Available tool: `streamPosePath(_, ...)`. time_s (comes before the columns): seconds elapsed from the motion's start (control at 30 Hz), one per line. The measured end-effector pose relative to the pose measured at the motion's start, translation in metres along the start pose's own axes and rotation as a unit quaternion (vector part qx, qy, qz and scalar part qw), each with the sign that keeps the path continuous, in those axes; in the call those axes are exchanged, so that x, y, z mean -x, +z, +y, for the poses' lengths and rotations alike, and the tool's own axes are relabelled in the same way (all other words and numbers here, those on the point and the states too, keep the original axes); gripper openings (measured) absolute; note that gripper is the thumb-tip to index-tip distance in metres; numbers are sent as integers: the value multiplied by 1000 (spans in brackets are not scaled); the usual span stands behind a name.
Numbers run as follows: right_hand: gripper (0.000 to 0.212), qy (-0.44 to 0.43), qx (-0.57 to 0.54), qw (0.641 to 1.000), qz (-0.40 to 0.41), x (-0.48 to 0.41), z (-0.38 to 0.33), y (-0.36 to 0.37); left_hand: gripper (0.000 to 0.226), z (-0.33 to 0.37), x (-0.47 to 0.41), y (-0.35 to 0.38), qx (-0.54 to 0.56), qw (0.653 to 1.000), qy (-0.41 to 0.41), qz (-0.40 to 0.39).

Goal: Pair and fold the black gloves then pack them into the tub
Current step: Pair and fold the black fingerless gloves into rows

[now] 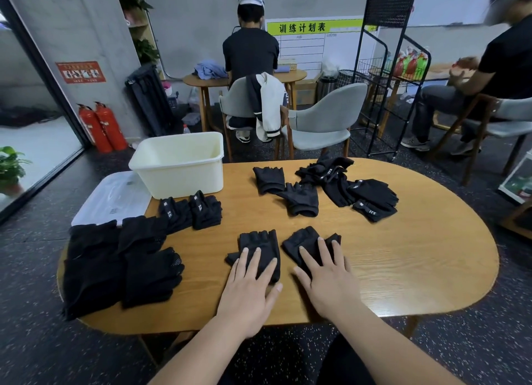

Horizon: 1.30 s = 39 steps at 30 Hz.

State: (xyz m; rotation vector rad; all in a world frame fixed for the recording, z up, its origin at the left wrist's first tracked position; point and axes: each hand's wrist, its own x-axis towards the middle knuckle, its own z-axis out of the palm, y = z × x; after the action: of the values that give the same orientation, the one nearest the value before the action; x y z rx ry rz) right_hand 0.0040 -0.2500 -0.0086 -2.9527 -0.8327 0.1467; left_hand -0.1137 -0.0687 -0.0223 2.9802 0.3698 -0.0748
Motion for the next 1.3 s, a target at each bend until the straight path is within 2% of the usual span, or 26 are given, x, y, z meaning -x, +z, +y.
streamPosePath(0.17, 73, 31, -26, 999, -20, -6, -7, 2, 69, -1, -2, -4, -3, 1000, 2, -25)
streamPosePath(0.3, 67, 11, -62, 998, -9, -5, -3, -1, 68, -5, -4, -15, 25, 999, 30, -24)
streamPosePath(0.43, 51, -37, -90, 985, 144, 14, 12, 8, 58, -15, 13, -17, 70, 991, 70, 95)
streamPosePath(0.53, 38, 28, -139, 961, 239, 21, 27, 16, 40, -29, 19, -9, 89, 976, 46, 193)
streamPosePath(0.63, 42, 160, -168, 948, 218, 15, 30, 19, 34, -36, 15, -2, 99, 972, -8, 211)
streamPosePath(0.7, 48, 192, -159, 949, 196, 10, 29, 21, 35, -34, 12, 0, 108, 975, -29, 190)
streamPosePath(0.9, 43, 172, -178, 945, 214, 8, 35, 28, 41, -18, 8, 4, 132, 980, -5, 149)
streamPosePath(1.07, 36, 154, -239, 934, 217, 16, 34, 19, 32, -20, 12, 12, 194, 960, -16, 201)
streamPosePath(1.17, 31, 133, -275, 929, 209, 20, 32, 14, 29, -19, 13, 14, 185, 957, -41, 218)
streamPosePath(1.23, 29, 125, -332, 915, 195, 21, 32, 7, 30, -19, 13, 13, 187, 957, -54, 216)
streamPosePath(1.3, 28, 117, -414, 884, 186, 21, 29, -6, 31, -20, 12, 11, 196, 956, -62, 210)
